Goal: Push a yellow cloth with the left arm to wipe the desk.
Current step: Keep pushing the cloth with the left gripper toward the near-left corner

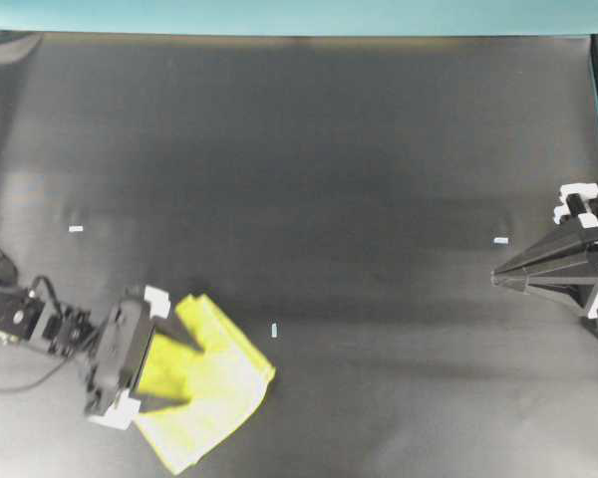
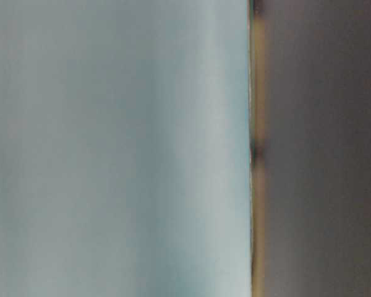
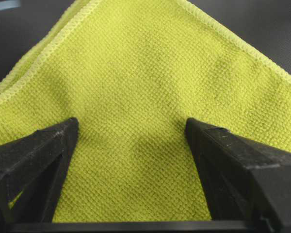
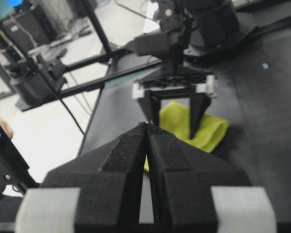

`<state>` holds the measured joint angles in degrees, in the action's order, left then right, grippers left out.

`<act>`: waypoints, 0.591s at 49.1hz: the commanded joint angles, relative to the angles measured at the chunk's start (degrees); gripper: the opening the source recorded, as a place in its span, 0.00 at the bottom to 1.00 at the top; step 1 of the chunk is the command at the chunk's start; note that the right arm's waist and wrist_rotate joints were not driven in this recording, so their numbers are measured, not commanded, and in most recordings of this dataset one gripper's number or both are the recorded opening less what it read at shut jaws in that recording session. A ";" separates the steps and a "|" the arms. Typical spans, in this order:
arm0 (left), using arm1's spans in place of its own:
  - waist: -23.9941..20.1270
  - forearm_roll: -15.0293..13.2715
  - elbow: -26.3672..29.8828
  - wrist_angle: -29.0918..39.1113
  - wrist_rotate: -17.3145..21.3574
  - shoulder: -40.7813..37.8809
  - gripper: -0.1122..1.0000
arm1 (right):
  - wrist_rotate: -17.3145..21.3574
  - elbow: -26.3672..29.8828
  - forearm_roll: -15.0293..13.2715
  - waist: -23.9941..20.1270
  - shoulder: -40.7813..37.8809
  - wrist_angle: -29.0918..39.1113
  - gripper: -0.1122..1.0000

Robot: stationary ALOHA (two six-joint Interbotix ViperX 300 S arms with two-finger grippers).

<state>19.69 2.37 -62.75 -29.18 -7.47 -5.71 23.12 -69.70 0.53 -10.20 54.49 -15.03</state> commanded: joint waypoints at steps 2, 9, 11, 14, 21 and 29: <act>5.01 0.18 0.35 0.18 -0.18 0.00 0.89 | 0.09 0.26 0.00 0.00 -0.35 -0.53 0.10; 8.53 0.18 0.97 0.18 -0.18 -0.09 0.89 | 0.00 0.26 0.09 0.00 -0.35 -0.53 0.10; 9.05 0.18 1.23 0.26 -0.18 -0.09 0.89 | 0.09 0.26 0.00 0.00 -0.35 -0.53 0.10; 9.14 0.09 1.49 0.18 -0.09 -0.09 0.89 | 0.00 0.26 0.00 0.09 -0.35 -0.53 0.10; 9.14 0.18 1.85 0.18 0.53 -0.09 0.89 | 0.09 0.26 0.09 0.00 -0.26 -0.53 0.10; 8.79 0.18 1.85 0.18 0.97 1.85 0.89 | 0.00 0.26 0.00 0.00 -0.09 -0.53 0.10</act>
<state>28.39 2.37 -61.35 -28.74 -6.68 -5.54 23.12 -69.70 0.44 -10.20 54.58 -15.03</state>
